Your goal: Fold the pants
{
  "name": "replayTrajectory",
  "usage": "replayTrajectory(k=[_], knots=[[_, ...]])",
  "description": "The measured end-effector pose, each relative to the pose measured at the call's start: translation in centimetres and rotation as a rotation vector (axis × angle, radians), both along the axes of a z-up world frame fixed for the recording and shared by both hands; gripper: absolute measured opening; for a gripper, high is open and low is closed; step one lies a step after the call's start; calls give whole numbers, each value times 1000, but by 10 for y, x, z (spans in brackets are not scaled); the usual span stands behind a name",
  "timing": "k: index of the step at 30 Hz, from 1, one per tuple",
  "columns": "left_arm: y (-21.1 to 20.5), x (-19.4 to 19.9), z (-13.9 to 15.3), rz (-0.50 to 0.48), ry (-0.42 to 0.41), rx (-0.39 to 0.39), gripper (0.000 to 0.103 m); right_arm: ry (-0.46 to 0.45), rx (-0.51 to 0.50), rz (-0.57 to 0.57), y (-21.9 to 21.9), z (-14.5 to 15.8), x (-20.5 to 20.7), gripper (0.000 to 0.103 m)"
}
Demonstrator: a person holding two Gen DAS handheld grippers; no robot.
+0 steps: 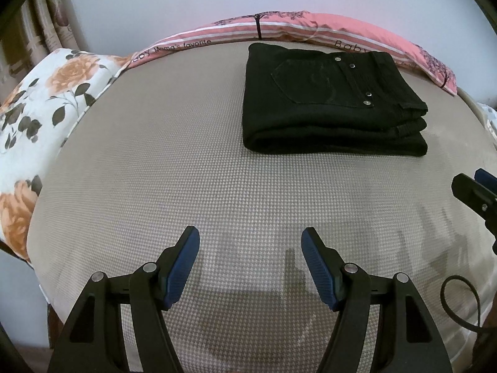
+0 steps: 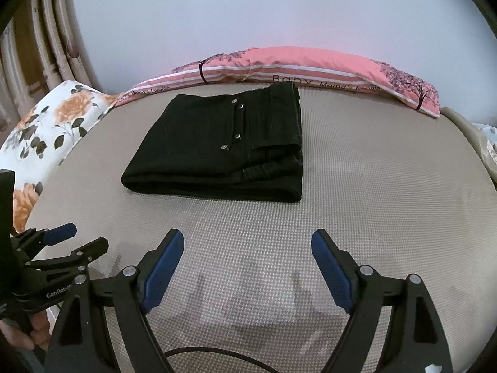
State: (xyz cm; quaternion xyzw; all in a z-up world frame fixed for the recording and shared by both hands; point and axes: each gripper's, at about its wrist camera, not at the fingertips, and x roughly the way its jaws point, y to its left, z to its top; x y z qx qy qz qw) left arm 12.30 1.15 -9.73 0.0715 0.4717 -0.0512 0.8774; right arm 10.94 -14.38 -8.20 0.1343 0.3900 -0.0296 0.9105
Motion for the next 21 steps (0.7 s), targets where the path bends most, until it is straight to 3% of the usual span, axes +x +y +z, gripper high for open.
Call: replayTrajectory(k=[21], knots=[[-2, 1, 0, 8, -20, 40, 68, 29, 36, 0, -2, -7, 2, 84]])
